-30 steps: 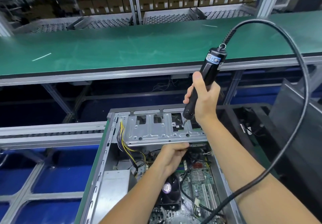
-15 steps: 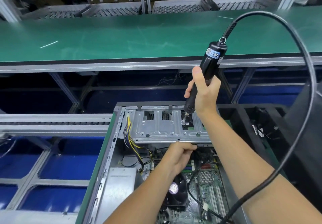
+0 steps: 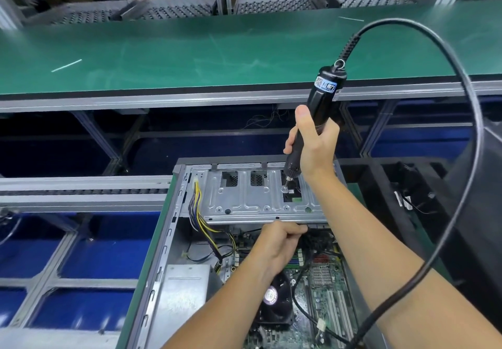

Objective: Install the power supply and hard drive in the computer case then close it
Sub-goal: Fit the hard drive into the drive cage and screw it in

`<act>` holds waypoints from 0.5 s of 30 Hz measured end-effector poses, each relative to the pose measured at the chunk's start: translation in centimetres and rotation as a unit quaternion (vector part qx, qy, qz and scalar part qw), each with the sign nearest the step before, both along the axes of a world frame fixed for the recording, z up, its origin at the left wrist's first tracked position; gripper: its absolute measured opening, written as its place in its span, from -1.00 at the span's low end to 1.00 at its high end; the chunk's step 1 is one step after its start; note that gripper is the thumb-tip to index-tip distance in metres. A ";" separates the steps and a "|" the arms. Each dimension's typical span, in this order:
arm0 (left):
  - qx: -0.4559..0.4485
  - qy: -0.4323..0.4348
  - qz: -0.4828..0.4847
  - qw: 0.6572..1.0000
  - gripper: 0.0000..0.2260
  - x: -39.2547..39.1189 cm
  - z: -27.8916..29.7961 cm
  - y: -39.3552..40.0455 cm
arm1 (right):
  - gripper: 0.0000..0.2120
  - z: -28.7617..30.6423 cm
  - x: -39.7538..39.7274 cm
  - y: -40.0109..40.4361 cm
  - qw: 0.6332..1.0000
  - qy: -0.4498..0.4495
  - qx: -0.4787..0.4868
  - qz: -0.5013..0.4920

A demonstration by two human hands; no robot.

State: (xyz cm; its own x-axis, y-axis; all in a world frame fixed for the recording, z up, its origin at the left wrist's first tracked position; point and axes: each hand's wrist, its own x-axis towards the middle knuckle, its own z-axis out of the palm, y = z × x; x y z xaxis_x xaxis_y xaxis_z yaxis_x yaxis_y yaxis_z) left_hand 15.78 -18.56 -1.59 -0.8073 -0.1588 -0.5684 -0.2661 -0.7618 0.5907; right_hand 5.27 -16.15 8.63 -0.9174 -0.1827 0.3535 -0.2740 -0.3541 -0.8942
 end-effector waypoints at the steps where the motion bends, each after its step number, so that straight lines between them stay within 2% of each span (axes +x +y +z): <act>1: 0.005 -0.002 -0.001 1.000 -0.70 0.0 0.1 0.0 | -0.74 0.0 0.0 -0.1 1.000 0.001 0.000 0.001; 4: 0.014 -0.011 -0.004 1.000 -0.83 0.0 0.3 0.0 | -0.75 0.0 0.2 -0.3 1.000 0.006 0.005 0.012; 11: 0.003 -0.028 -0.003 1.000 -0.74 -0.1 0.1 0.1 | -0.73 0.1 0.5 -0.4 0.999 0.026 0.018 0.033; 15: 0.003 -0.034 -0.002 0.999 -0.81 -0.1 0.0 0.1 | -0.67 0.0 0.5 -0.4 0.998 0.033 0.025 0.036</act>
State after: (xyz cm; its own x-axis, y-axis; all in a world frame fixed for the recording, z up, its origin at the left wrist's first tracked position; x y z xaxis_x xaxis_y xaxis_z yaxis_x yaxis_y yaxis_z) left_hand 15.63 -18.50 -1.60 -0.7670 -0.1528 -0.6232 -0.3083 -0.7641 0.5667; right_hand 5.76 -16.53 8.67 -0.8761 -0.2664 0.4019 -0.3089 -0.3300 -0.8920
